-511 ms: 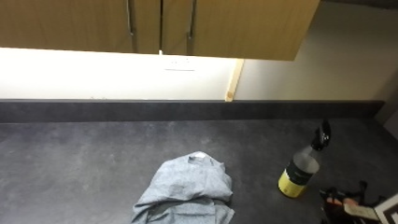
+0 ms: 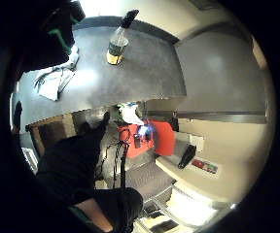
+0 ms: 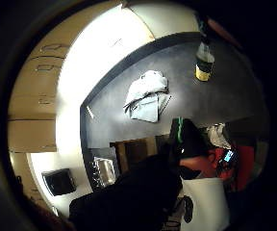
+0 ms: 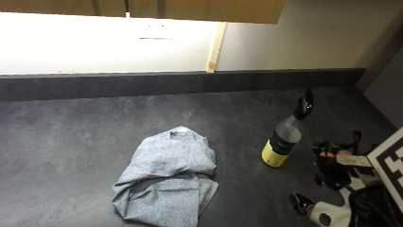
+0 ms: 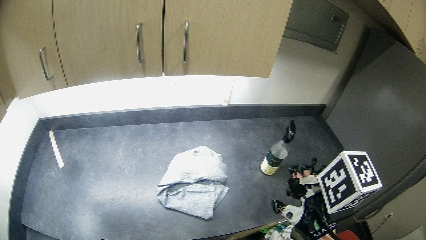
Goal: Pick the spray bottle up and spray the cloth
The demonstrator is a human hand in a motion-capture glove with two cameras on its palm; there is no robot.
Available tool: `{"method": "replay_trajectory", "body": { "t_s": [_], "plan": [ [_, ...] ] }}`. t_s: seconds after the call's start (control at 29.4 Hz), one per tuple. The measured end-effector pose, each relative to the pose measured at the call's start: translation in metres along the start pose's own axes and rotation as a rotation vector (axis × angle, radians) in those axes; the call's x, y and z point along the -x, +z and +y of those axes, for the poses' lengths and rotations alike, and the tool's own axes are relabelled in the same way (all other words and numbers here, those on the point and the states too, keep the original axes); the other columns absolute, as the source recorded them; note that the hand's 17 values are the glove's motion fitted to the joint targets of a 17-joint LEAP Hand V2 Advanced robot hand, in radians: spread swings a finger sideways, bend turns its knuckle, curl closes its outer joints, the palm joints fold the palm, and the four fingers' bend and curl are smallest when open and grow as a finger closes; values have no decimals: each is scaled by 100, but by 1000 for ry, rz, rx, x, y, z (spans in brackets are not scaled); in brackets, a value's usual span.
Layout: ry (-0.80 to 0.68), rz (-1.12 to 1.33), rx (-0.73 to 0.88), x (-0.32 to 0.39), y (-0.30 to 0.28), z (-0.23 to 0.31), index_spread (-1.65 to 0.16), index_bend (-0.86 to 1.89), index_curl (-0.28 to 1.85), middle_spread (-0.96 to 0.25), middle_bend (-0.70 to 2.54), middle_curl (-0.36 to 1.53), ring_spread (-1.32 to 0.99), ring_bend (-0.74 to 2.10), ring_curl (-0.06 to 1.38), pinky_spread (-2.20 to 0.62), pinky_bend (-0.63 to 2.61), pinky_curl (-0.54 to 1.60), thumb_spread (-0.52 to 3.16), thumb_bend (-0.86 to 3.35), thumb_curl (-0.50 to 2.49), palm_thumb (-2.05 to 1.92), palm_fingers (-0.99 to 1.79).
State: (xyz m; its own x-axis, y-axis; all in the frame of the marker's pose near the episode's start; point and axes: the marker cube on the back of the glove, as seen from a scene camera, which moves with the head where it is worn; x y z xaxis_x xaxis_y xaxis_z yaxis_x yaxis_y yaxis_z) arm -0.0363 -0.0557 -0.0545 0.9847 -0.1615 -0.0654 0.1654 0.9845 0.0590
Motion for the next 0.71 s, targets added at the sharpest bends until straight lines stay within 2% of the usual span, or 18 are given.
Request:
{"method": "replay_trajectory", "body": {
  "t_s": [0.41, 0.54, 0.71],
  "plan": [
    [11, -65, -41, 8, 1, -7, -31, 15, 23, 8, 17, 21, 7, 46, 29, 3, 74, 34, 98, 21, 36, 68, 53],
    [65, -262, -139, 9, 14, -5, -31, 14, 23, 8, 19, 23, 6, 48, 31, 4, 73, 34, 100, 18, 38, 70, 54],
    [166, -642, -315, 3, 41, -7, -29, 10, 23, 10, 19, 25, 8, 48, 32, 5, 75, 36, 102, 13, 40, 68, 49]
  ]
}}
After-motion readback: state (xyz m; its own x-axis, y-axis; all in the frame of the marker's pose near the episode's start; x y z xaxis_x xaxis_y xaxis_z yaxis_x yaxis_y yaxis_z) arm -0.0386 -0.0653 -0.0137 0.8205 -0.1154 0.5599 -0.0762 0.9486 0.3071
